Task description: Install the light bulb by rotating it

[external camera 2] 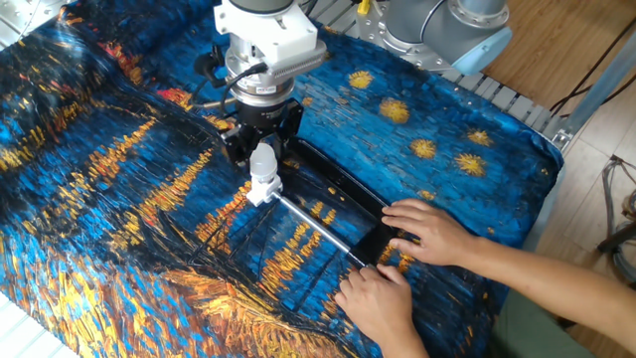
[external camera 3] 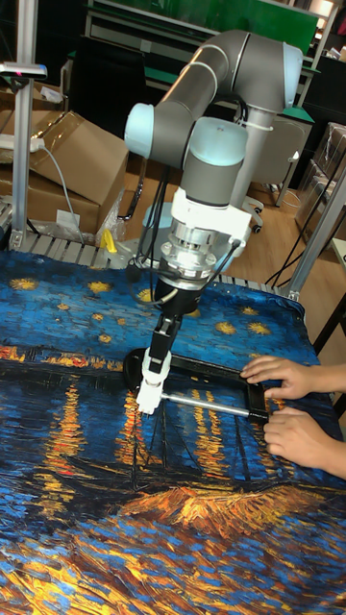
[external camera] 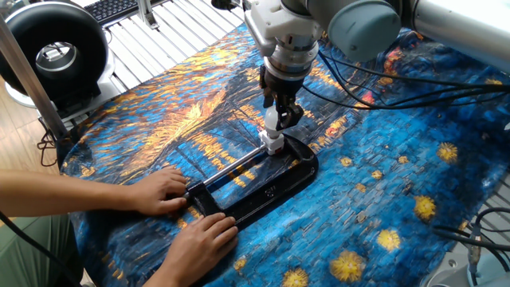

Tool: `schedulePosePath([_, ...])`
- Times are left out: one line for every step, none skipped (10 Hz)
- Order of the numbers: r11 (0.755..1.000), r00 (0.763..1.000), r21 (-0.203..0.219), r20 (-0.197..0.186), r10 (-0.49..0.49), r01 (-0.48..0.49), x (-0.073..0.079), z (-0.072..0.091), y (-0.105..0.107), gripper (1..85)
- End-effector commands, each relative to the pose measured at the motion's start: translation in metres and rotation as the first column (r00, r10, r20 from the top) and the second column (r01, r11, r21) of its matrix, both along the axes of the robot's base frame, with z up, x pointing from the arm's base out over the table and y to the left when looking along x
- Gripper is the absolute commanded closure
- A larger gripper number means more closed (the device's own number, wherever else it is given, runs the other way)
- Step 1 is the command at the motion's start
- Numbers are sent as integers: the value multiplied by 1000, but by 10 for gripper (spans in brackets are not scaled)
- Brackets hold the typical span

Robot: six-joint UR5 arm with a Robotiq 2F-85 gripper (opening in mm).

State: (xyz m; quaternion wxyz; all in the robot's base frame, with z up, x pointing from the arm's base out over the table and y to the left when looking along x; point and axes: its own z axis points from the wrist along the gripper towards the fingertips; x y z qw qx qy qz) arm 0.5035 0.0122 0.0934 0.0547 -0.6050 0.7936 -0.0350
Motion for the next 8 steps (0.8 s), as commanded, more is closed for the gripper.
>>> schedulePosePath([999,1000,19,1,29,-29,0,1,5,267])
schedulePosePath([999,999,19,0,32,-32,0,1,5,267])
schedulePosePath([999,999,22,-3,32,-32,-1,1,6,267])
schedulePosePath([999,999,28,-5,32,-32,-2,1,7,270])
schedulePosePath([999,999,31,-5,32,-32,-2,0,8,273])
schedulePosePath([999,999,33,-6,32,-32,-2,0,8,280])
schedulePosePath([999,999,33,-9,31,-30,-3,0,8,297])
schedulePosePath([999,1000,41,-11,22,-21,-3,0,10,317])
